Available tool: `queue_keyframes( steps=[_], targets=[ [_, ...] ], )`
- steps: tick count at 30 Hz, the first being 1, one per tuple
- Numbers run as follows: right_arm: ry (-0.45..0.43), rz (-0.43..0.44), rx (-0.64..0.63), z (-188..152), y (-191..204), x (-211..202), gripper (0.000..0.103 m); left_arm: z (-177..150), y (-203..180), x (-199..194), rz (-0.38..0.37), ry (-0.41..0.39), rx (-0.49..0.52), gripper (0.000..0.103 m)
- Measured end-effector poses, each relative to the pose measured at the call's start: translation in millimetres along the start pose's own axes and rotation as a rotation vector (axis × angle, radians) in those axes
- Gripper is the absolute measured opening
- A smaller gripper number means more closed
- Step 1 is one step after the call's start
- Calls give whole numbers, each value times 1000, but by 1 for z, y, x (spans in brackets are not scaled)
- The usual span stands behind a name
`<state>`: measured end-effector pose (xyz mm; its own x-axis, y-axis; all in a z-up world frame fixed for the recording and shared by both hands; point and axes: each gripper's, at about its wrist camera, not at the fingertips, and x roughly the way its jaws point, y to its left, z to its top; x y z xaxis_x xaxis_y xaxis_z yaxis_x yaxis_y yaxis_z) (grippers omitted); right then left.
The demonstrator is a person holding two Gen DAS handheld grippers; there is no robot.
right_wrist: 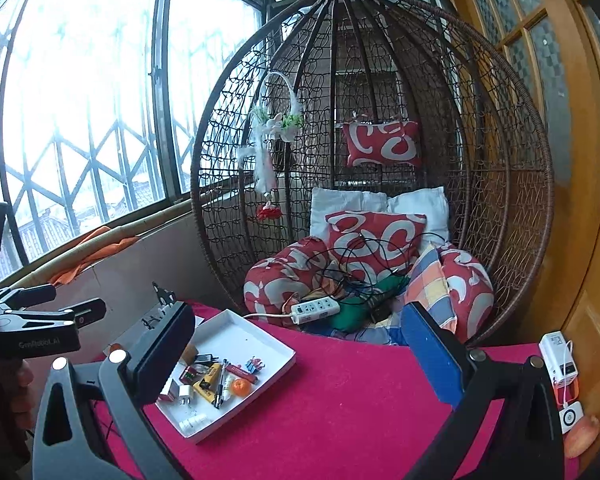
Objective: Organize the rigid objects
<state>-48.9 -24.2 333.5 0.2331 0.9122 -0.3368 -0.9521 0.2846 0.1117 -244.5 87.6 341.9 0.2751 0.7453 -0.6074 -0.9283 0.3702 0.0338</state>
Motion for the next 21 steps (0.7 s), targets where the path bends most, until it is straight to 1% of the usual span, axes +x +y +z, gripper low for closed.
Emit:
queue_keyframes(
  steps=[4, 8, 11, 14, 21],
  targets=[
    [32, 62, 20, -5, -1, -2, 103, -9, -5, 1, 9, 43, -15, 103],
    [63, 126, 32, -10, 1, -5, 103, -14, -7, -3, 12, 53, -28, 103],
    [67, 146, 40, -11, 1, -7, 103, -17, -7, -5, 11, 63, -43, 102],
    [59, 147, 37, -11, 1, -10, 103, -19, -7, -7, 12, 73, -51, 102],
    [65, 154, 43, -13, -1, -11, 103, -24, -14, -11, 1, 79, -37, 102]
  ],
)
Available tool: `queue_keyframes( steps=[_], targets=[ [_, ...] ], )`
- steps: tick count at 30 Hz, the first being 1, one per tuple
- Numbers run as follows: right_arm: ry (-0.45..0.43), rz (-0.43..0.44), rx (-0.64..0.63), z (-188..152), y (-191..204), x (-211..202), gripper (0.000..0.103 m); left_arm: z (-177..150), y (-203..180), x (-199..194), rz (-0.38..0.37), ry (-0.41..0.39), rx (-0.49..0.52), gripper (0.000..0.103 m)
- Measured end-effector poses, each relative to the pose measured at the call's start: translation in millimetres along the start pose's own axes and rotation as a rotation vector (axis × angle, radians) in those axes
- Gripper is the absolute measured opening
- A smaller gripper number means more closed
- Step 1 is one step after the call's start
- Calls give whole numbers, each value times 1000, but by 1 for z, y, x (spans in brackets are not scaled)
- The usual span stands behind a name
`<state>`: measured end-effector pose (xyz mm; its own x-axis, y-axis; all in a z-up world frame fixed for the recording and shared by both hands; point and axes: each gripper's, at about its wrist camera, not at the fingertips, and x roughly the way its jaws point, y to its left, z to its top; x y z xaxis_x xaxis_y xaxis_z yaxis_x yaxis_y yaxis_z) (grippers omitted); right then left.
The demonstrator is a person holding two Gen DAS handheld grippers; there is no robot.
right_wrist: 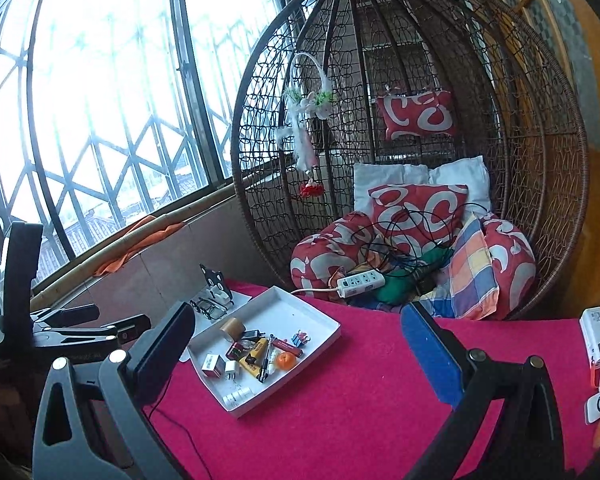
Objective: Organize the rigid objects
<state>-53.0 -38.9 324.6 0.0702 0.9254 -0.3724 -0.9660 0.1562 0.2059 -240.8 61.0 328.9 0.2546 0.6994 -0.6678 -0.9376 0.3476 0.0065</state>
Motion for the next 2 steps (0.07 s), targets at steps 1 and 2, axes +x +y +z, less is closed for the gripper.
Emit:
queue_keyframes(
  steps=[1, 2],
  targets=[
    [0, -2, -1, 0, 0, -1, 103, 0, -2, 0, -2, 1, 4, 102],
    [2, -3, -2, -1, 0, -1, 103, -1, -3, -1, -7, 0, 9, 102]
  ],
)
